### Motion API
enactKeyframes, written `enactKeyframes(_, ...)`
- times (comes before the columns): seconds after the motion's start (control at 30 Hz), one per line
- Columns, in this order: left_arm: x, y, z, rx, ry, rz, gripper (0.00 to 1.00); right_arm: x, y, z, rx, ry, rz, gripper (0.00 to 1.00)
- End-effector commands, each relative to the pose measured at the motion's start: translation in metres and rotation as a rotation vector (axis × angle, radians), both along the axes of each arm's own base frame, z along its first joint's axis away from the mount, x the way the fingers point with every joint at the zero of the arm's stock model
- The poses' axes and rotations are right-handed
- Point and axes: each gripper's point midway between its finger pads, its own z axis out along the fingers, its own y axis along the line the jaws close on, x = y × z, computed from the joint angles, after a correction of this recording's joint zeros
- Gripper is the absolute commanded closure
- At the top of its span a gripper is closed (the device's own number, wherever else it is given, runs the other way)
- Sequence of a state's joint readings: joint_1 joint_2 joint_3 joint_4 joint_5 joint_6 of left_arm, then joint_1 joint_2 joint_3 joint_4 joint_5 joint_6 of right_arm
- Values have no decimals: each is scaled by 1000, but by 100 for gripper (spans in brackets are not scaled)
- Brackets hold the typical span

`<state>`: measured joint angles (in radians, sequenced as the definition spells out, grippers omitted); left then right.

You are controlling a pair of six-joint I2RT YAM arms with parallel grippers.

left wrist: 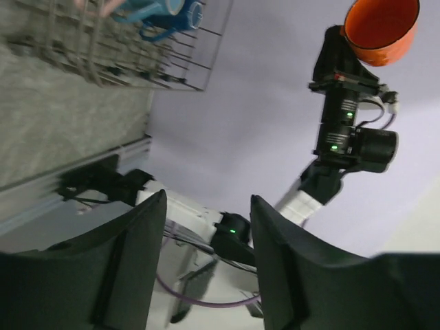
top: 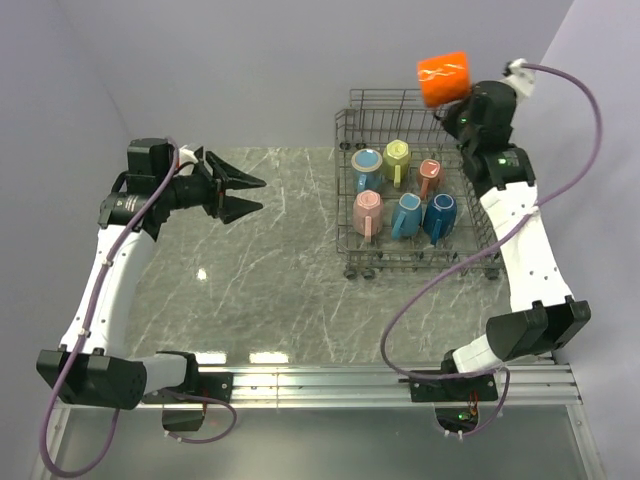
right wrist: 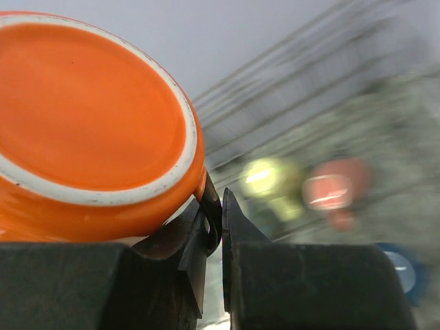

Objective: Load the cups into the dish rack

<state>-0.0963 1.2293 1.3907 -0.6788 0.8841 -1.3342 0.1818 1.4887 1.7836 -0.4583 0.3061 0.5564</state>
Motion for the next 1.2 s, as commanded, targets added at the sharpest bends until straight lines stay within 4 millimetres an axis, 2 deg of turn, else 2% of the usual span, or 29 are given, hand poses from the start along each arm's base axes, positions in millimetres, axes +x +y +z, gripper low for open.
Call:
enactKeyframes(0.0, -2, 16, -23, 215, -71, 11, 45, -11, -62, 25, -71, -64, -175, 100)
enactKeyframes(0.03, 0, 19, -25, 244, -76, 24, 46, -10, -73, 21, -100, -38, -201, 100)
enactKeyframes(0.07, 3, 25, -32, 285, -74, 52, 46, 1, -81, 5, -118, 14, -226, 100)
enactKeyframes(0.1, 3, 28, -37, 313, -81, 56, 46, 4, -92, 11, -127, 16, -255, 100)
enactKeyframes(0.13, 2, 30, -45, 332, -66, 61, 46, 5, -102, 0, -159, 68, -291, 100)
enactKeyframes(0.17, 1, 32, -48, 347, -65, 68, 46, 17, -109, -17, -176, 118, -313, 100)
enactKeyframes(0.23, -1, 37, -64, 388, -40, 79, 46, 24, -120, -25, -185, 147, -340, 100)
enactKeyframes(0.3, -4, 40, -74, 406, -30, 84, 47, 30, -145, -38, -185, 180, -404, 100)
enactKeyframes(0.33, -7, 41, -84, 410, -4, 82, 47, 32, -150, -44, -189, 197, -418, 100)
enactKeyframes(0.37, -9, 41, -87, 410, -2, 81, 48, 37, -159, -56, -202, 229, -450, 100)
enactKeyframes(0.43, -14, 42, -99, 416, 27, 76, 49, 39, -172, -63, -213, 257, -486, 100)
enactKeyframes(0.47, -17, 43, -102, 419, 34, 78, 50, 44, -176, -75, -221, 286, -498, 100)
enactKeyframes(0.5, -18, 43, -105, 422, 42, 79, 50, 43, -184, -76, -236, 292, -534, 100)
enactKeyframes(0.6, -25, 47, -113, 442, 60, 84, 51, 47, -199, -96, -279, 354, -578, 100)
enactKeyframes(0.73, -32, 53, -118, 471, 72, 94, 51, 52, -210, -119, -316, 416, -605, 100)
enactKeyframes(0.9, -36, 56, -128, 479, 97, 97, 52, 58, -216, -160, -350, 525, -620, 100)
enactKeyframes(1.17, -41, 59, -137, 465, 101, 110, 53, 57, -222, -203, -405, 640, -628, 100)
